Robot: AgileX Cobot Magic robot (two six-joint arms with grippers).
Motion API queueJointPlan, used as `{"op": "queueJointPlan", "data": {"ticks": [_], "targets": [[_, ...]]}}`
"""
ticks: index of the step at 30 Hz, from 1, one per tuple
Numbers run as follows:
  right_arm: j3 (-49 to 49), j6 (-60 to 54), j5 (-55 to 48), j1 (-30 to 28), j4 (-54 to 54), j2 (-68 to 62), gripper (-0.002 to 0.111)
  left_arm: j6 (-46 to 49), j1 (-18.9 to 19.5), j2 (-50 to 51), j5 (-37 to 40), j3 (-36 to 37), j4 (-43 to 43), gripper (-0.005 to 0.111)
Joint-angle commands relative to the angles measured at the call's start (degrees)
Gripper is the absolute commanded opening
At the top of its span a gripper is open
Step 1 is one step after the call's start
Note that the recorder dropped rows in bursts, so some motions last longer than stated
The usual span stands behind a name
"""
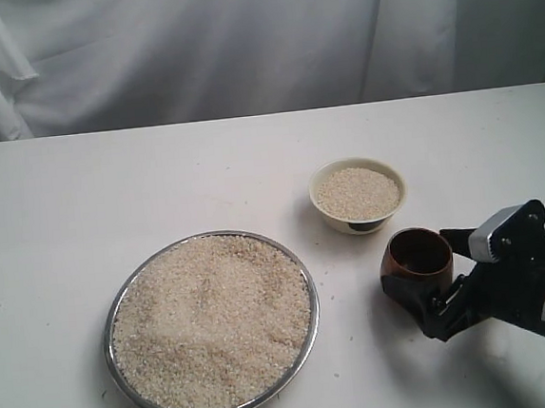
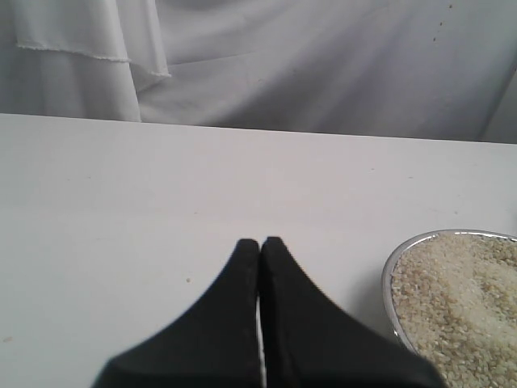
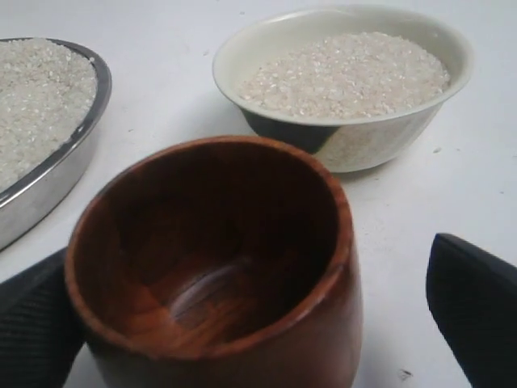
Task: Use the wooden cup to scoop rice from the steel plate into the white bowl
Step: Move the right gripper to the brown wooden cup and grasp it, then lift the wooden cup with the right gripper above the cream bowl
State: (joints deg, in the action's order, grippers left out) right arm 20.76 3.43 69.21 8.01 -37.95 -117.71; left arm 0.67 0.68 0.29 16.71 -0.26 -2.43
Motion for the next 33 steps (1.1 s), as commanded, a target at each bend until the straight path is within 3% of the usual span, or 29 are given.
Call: {"op": "queueJointPlan", "data": {"ticks": [1,14,33], "targets": [[0.16,1.18,-0.51,-0.31,-0.56,-0.05,0.105,-0.18,-0.09,-0.29,-0.36,0.26,-0.04,0.000],[0.16,6.41,-2.72,-0.31,-0.59,-0.05,0.105,-0.18,-0.09,-0.29,-0.36,0.26,-0.04,0.000],[0.31,1.67,-3.35,-0.06,-3.71,-0.05,0.103,-0.18,-0.09,-0.29,-0.36,0.26,-0.04,0.000]]}}
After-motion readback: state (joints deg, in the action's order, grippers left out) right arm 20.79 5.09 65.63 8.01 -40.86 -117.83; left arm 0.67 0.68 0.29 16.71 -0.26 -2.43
